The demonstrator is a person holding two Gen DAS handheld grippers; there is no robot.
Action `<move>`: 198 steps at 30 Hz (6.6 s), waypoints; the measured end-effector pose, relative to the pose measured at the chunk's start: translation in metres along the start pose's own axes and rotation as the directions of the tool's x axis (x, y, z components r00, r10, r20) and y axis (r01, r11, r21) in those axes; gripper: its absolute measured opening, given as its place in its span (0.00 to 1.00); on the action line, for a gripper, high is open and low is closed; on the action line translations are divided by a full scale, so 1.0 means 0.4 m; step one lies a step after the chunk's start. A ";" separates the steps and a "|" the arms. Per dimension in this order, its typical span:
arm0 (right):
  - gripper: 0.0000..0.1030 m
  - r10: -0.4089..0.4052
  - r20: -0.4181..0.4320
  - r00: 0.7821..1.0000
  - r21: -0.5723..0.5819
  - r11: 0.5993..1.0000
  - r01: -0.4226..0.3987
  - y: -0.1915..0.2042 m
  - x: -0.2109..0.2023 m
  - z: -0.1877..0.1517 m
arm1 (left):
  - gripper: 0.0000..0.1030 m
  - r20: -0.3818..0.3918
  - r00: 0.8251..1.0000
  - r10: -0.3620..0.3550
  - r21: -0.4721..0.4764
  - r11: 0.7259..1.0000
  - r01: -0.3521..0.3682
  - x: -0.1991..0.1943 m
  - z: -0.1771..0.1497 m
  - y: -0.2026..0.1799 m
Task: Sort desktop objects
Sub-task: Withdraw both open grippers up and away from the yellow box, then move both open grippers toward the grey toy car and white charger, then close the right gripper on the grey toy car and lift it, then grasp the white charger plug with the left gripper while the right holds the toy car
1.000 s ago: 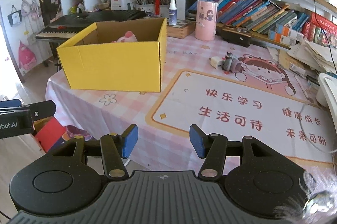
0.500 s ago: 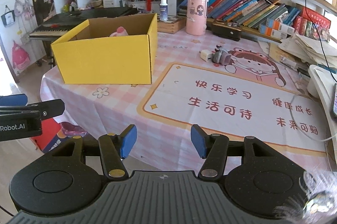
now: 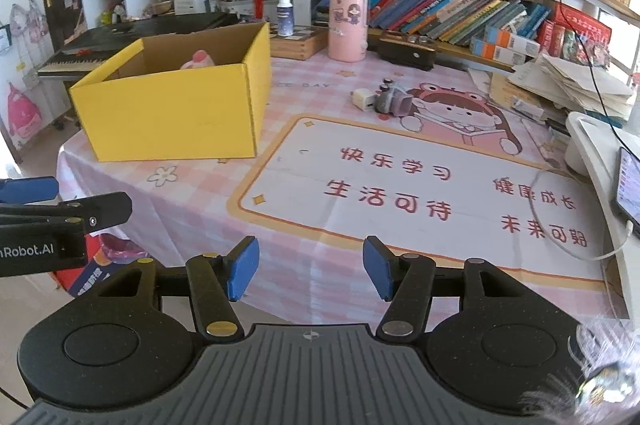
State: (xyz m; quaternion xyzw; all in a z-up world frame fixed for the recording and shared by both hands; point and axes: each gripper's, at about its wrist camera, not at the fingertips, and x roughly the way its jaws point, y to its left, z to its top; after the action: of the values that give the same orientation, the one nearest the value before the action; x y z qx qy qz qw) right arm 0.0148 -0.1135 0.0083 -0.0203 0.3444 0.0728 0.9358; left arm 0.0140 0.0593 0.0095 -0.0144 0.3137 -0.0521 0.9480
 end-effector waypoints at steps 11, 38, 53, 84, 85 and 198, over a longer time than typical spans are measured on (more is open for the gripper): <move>0.54 -0.051 -0.007 0.999 0.053 0.997 0.051 -0.084 0.007 0.010 | 0.90 -0.012 0.997 -0.075 0.074 0.994 0.076 0.049 0.029 -0.083; 0.55 -0.116 -0.062 0.991 0.124 0.985 0.122 -0.212 0.064 0.029 | 0.90 -0.064 0.980 -0.191 0.174 0.964 0.199 0.164 0.076 -0.214; 0.55 -0.118 -0.069 0.991 0.119 0.985 0.125 -0.303 0.134 0.092 | 0.90 -0.064 0.977 -0.205 0.176 0.961 0.213 0.250 0.130 -0.285; 0.55 0.110 -0.070 0.991 0.006 0.994 -0.110 -0.495 0.355 0.268 | 0.90 -0.049 0.998 0.025 0.084 0.996 -0.021 0.416 0.249 -0.401; 0.55 0.116 -0.071 0.991 0.005 0.993 -0.116 -0.500 0.362 0.271 | 0.90 -0.048 0.998 0.034 0.088 0.996 -0.030 0.420 0.253 -0.404; 0.55 0.233 -0.026 0.972 -0.064 0.970 -0.235 -0.594 0.498 0.380 | 0.34 -0.085 0.996 0.009 -0.006 1.000 -0.009 0.738 0.342 -0.396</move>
State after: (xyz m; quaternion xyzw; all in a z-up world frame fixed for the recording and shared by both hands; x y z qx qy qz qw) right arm 0.2976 -0.3104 -0.0078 -0.0115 0.3505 0.1938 0.9162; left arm 0.3168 -0.1306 -0.0461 -0.0139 0.3539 -0.0474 0.9340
